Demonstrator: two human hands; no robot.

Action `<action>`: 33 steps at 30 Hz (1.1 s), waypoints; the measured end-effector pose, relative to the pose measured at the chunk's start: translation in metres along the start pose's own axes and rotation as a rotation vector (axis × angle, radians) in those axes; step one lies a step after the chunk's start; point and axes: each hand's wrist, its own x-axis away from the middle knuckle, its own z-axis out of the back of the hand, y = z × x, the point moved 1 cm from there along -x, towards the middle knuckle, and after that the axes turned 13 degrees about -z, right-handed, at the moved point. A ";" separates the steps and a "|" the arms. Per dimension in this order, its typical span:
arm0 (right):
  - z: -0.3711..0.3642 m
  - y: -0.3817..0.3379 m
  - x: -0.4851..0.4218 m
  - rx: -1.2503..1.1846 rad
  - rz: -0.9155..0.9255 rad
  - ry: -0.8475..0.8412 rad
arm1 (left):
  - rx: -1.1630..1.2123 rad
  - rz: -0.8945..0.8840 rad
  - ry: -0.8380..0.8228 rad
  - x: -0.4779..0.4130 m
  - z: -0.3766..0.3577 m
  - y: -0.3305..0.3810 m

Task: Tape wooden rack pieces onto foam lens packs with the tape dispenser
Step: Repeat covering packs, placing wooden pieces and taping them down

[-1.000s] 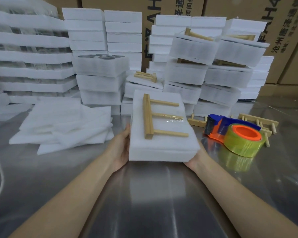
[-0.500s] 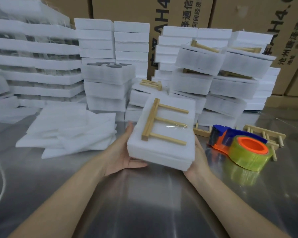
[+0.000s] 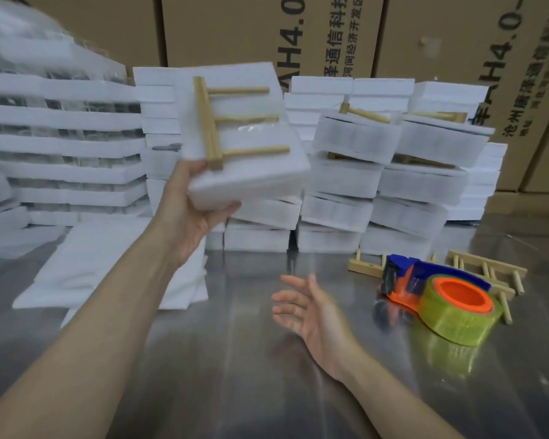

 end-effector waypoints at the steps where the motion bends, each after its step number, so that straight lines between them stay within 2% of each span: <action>1: 0.000 0.001 0.000 0.014 -0.001 0.002 | -0.040 -0.002 0.030 -0.013 -0.007 0.003; 8: 0.001 0.002 -0.002 0.037 0.011 0.013 | -0.337 0.048 0.142 -0.075 -0.028 -0.009; 11: 0.001 0.003 -0.003 0.066 0.016 0.029 | -0.331 0.089 0.165 -0.085 -0.031 -0.020; 15: 0.001 0.005 -0.003 0.065 0.011 0.043 | -0.194 0.183 0.163 -0.095 -0.046 -0.029; 20: 0.002 0.005 -0.004 0.058 0.020 0.032 | -0.131 0.079 0.267 -0.097 -0.059 -0.054; 23: 0.002 0.006 -0.003 0.058 0.025 0.030 | -0.283 0.004 0.325 -0.092 -0.055 -0.082; 26: 0.002 0.005 -0.004 0.065 0.027 0.032 | -0.407 0.053 0.318 -0.090 -0.052 -0.097; 30: 0.003 0.007 -0.004 0.091 0.033 0.031 | -0.209 0.016 0.182 -0.090 -0.063 -0.093; 33: 0.004 0.007 -0.005 0.098 0.037 0.031 | -0.117 0.071 0.241 -0.102 -0.066 -0.084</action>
